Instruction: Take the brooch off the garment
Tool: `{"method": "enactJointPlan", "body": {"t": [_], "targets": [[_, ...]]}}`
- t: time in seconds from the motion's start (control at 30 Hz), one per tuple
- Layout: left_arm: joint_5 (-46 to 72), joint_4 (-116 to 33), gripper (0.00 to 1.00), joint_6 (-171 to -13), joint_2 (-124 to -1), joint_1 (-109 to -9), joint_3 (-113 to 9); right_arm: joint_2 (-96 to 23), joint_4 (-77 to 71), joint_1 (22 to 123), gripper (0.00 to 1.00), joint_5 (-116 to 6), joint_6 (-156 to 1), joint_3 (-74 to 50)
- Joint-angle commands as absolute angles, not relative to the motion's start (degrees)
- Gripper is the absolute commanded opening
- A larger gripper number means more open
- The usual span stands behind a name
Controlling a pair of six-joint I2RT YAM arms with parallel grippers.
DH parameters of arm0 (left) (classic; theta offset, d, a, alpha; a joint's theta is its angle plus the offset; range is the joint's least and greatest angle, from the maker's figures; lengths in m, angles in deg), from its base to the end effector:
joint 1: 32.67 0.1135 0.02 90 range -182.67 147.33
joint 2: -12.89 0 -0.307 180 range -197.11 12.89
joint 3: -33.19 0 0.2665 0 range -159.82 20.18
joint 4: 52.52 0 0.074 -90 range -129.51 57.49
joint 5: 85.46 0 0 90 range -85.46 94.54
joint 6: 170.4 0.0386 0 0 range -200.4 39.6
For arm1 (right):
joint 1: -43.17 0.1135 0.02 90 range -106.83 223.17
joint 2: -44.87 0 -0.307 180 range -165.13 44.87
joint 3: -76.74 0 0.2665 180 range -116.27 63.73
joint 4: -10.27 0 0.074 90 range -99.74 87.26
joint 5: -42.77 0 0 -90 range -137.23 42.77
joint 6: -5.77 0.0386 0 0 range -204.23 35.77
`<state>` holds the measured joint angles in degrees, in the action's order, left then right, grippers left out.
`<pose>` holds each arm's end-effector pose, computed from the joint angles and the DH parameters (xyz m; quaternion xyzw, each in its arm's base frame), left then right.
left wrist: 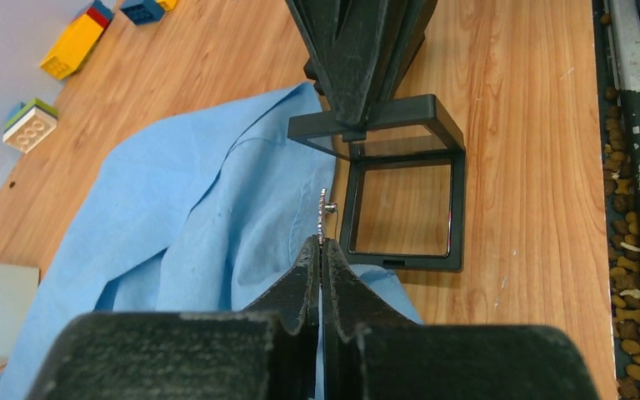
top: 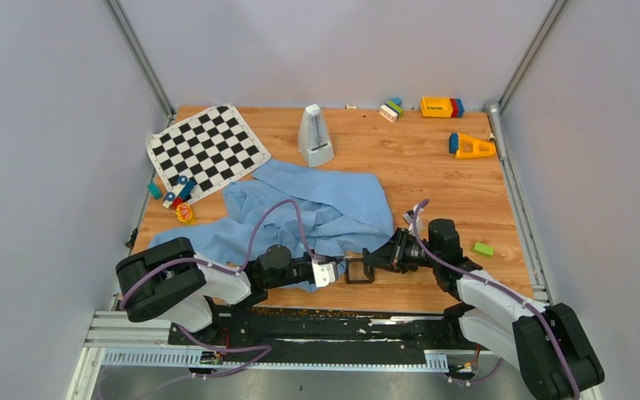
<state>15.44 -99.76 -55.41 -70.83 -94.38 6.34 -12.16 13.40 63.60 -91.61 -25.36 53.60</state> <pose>0.1085 -0.2169 0.1768 0.5666 0.5110 -0.2712 0.5868 0.1419 0.0817 0.1705 0.0887 0.8215 0.5448 0.1429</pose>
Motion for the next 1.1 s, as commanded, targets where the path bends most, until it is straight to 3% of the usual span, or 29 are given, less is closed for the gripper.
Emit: {"method": "enactJointPlan", "body": {"t": [0.0, 1.07], "targets": [[18.42, -102.66, 0.00, -52.43, -71.78, -94.93, 3.39, -12.48, 16.42, 63.41, 0.00, -93.58, -24.63, 53.71], [17.58, -93.26, 0.00, -47.75, -81.15, -99.97, -4.22, -12.57, 20.10, 63.36, 0.00, -94.80, -23.31, 55.91]]}}
